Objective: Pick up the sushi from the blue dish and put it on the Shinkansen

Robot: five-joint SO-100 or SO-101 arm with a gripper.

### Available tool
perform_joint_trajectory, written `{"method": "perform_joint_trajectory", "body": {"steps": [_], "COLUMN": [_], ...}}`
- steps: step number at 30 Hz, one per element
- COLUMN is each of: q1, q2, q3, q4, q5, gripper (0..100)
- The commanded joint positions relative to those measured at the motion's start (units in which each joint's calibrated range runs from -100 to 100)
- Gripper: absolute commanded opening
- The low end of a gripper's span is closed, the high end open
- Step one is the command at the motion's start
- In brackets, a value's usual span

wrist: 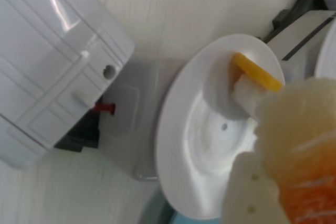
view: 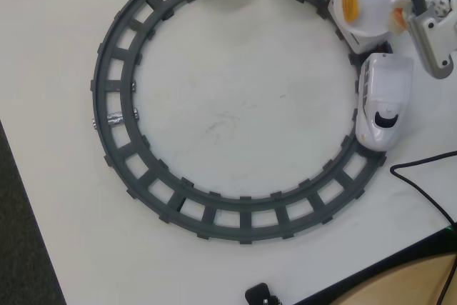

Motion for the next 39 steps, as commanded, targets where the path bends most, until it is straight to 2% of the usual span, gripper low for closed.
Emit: {"method": "perform_joint_trajectory", "body": {"steps": [1, 39], "q1": [0.1, 0.1], "q2": [-2.1, -2.1], "q3": [-0.6, 0.9], "q4": [-1.6, -2.4], "q5": [1.0, 1.1], "gripper": [2, 2]}}
